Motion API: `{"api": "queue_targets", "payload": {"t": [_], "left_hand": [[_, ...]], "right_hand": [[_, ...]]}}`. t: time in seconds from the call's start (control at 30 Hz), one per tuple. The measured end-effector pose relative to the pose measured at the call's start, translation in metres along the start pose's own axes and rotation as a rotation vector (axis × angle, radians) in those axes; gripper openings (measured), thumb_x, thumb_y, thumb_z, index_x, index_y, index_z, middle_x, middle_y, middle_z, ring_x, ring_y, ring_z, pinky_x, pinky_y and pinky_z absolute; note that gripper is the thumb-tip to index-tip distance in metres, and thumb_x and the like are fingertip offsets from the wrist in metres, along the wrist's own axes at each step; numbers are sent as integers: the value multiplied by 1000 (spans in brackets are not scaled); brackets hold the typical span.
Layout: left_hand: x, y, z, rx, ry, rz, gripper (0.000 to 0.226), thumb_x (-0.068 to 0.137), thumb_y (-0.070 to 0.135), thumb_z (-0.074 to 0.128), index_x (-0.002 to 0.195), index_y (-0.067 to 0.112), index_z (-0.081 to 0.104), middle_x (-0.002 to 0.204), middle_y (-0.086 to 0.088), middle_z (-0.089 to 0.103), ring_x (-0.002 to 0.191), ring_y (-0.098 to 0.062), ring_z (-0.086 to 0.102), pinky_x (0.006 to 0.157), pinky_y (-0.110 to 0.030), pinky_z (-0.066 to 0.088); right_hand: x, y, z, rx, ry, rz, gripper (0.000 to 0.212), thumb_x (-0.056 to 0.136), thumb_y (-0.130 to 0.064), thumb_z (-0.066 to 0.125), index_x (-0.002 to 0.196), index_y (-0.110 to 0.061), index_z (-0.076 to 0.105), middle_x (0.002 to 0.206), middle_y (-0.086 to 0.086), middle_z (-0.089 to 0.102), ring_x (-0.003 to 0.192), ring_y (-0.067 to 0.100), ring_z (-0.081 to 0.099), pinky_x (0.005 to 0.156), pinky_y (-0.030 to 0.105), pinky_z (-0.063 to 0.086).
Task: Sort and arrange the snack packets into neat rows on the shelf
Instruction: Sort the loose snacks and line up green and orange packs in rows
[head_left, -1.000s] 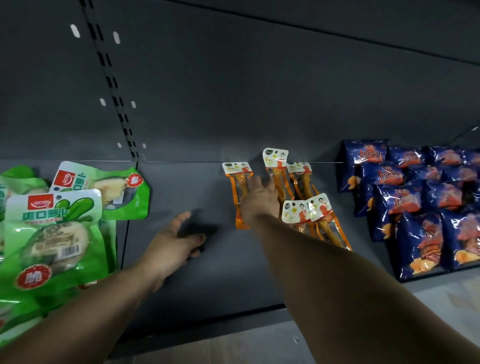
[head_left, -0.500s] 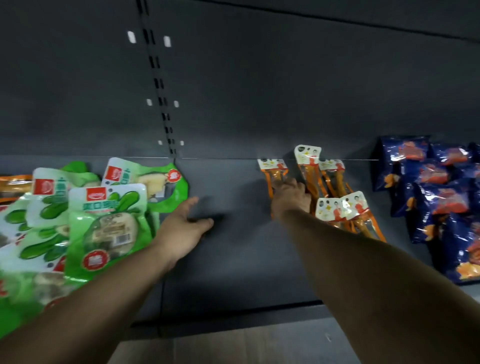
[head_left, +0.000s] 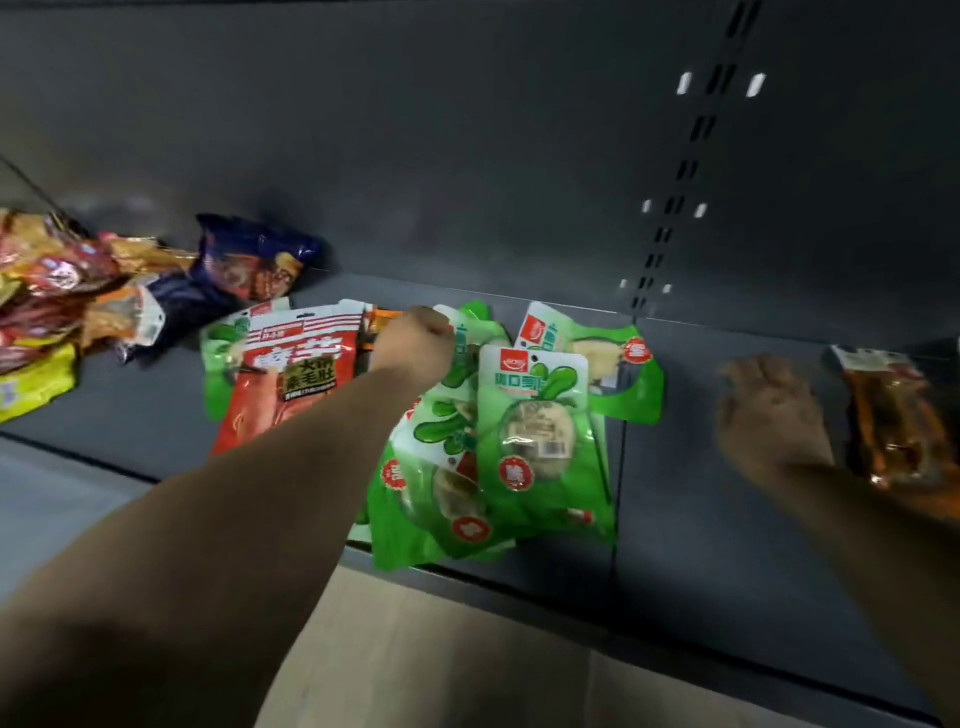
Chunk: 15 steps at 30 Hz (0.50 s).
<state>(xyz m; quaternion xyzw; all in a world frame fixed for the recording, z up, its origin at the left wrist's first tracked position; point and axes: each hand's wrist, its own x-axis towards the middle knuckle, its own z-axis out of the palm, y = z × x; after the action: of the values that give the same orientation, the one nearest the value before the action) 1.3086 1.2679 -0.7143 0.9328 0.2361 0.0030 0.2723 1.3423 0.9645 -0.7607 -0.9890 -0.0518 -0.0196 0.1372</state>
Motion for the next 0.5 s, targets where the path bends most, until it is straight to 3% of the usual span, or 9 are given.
{"api": "queue_targets", "payload": {"t": [0.07, 0.13, 0.3, 0.4, 0.5], "left_hand": [[12, -22, -7, 101, -15, -44, 32, 93, 8, 40, 111, 7, 66, 117, -19, 62, 106, -34, 58, 80, -30, 42], [22, -38, -6, 178, -14, -76, 35, 94, 7, 39, 123, 9, 60, 129, -17, 56, 114, -33, 53, 91, -34, 42], [44, -61, 10, 238, -20, -64, 37, 91, 2, 38, 125, 4, 54, 132, -20, 50, 120, -34, 48, 101, -38, 39], [54, -65, 9, 236, -38, -24, 57, 88, -5, 42, 142, 13, 39, 151, -11, 29, 138, -29, 30, 113, -37, 29], [61, -70, 2, 390, -148, 42, 79, 85, -9, 45, 152, 21, 16, 159, -5, 8, 147, -27, 7, 117, -44, 22]], "right_hand": [[-2, -16, 5, 54, 50, -42, 31, 87, -5, 49, 115, 2, 60, 121, 28, 50, 110, 49, 46, 91, 50, 40], [-4, -30, 7, 77, 49, -45, 30, 86, -3, 52, 115, 2, 60, 120, 27, 50, 109, 48, 47, 89, 48, 41], [-9, -49, 6, 108, 69, -49, 30, 84, -2, 56, 113, 1, 61, 119, 25, 52, 109, 44, 47, 86, 43, 41], [-15, -51, 3, 123, 52, -19, 32, 82, -3, 62, 114, -1, 61, 120, 22, 51, 112, 41, 47, 87, 40, 41], [-25, -51, -5, 133, 62, -16, 33, 81, -5, 67, 113, -1, 62, 119, 22, 53, 113, 42, 48, 89, 40, 42]]}}
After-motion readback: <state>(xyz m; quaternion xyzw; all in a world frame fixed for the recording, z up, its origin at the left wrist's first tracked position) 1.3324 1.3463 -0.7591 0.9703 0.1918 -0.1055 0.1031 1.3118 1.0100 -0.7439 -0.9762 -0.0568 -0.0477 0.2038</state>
